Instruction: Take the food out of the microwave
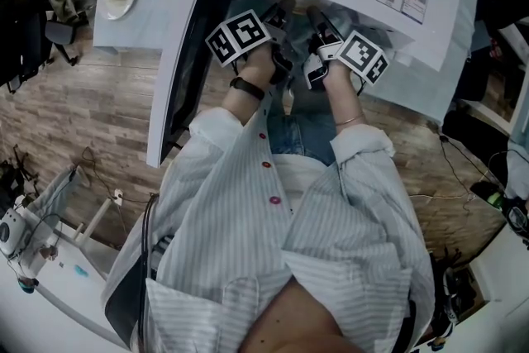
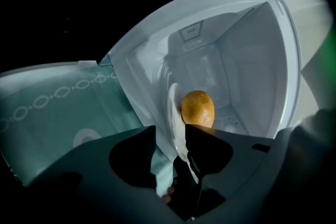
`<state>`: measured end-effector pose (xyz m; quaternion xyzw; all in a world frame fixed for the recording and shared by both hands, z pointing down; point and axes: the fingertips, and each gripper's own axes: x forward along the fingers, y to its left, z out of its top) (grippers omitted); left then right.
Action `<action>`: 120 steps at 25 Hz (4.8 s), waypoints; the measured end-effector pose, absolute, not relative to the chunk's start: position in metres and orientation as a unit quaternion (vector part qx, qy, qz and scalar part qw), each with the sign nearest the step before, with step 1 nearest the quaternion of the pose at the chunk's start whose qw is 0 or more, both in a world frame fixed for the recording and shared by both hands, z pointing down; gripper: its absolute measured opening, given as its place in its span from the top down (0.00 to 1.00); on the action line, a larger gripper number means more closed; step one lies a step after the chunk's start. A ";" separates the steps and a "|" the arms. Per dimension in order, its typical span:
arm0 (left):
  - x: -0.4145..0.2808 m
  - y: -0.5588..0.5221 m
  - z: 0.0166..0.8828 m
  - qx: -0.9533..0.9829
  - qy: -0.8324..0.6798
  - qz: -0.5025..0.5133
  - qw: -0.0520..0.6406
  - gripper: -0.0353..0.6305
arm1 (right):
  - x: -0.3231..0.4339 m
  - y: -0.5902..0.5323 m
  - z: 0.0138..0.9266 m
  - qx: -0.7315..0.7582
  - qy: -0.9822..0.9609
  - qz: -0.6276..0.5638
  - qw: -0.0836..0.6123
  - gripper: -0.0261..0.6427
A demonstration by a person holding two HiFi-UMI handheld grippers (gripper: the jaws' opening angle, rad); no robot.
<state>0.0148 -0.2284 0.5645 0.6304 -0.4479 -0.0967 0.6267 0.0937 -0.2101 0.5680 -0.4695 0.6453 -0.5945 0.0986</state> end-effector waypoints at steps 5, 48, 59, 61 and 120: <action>0.016 -0.227 0.569 0.619 -0.449 -0.096 0.638 0.71 | 0.093 -0.210 0.568 -0.464 0.638 -0.605 0.105 0.75; 0.011 -0.207 0.561 0.610 -0.445 -0.129 0.642 0.89 | 0.081 -0.194 0.564 -0.429 0.615 -0.643 0.156 0.88; 0.013 -0.191 0.560 0.598 -0.466 -0.149 0.635 0.89 | 0.084 -0.183 0.563 -0.405 0.630 -0.649 0.136 0.88; 0.013 -0.185 0.559 0.593 -0.472 -0.155 0.633 0.89 | 0.084 -0.178 0.562 -0.397 0.634 -0.651 0.130 0.88; 0.062 -0.022 0.406 0.599 -0.453 -0.297 0.590 0.92 | 0.134 -0.028 0.414 -0.265 0.729 -0.613 0.152 0.90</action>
